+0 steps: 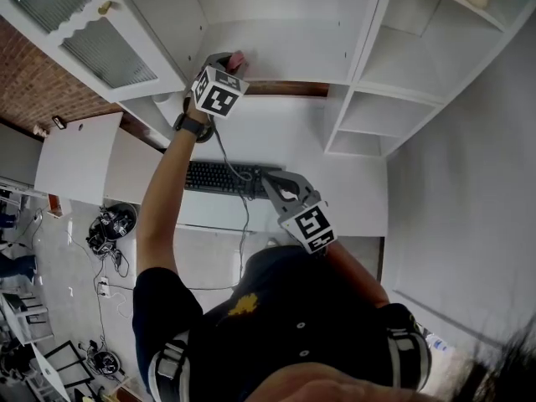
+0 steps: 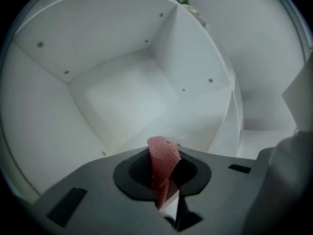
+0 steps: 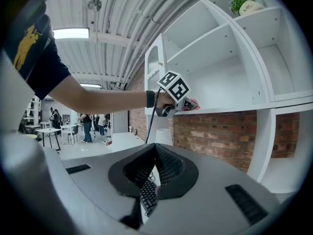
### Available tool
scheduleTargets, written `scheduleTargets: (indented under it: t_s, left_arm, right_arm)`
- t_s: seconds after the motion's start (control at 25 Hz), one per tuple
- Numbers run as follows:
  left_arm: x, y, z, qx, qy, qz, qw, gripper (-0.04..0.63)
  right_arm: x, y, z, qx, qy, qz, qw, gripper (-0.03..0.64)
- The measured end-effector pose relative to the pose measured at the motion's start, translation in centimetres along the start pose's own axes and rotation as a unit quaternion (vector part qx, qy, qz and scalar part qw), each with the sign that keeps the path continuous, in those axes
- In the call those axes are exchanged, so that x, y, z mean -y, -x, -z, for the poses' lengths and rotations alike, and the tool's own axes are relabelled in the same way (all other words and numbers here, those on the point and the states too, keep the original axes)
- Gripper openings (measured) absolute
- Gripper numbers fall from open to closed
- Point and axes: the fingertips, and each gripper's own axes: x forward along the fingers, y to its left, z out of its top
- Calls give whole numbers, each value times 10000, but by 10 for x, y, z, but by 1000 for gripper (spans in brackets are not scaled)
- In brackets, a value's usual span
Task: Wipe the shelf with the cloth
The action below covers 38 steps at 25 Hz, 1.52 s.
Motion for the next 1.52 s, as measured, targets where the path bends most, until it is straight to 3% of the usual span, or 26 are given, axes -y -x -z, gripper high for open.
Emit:
scheduleTargets:
  t_s: [0.28, 0.52, 0.8, 1.04, 1.2, 1.32, 1.52]
  left_arm:
    - [-26, 15, 28, -170, 253, -251, 9992, 67]
    - [-30, 16, 31, -205, 343, -361, 9986, 67]
    - [-43, 25, 44, -350, 629, -1058, 9918, 67]
    - [-46, 26, 47, -379, 771, -1095, 9903, 67]
    - [-47, 28, 45, -350, 659, -1167, 9903, 69]
    - [-46, 40, 35, -120, 521, -1297, 9901, 69]
    - [-34, 75, 8, 672, 845, -1301, 9856, 69]
  right_arm:
    - [-24, -12, -2, -22, 63, -296, 9995, 5]
    - [-27, -12, -2, -32, 58, -254, 9997, 5]
    - [-20, -3, 1, -55, 12, -98, 9999, 5]
    - [-25, -6, -2, -15, 41, -129, 9999, 5]
    - [-22, -7, 0, -47, 55, -92, 9999, 5]
    - [1, -4, 5, -27, 10, 212, 9998, 5]
    - [68, 13, -2, 122, -1, 1025, 9947, 5]
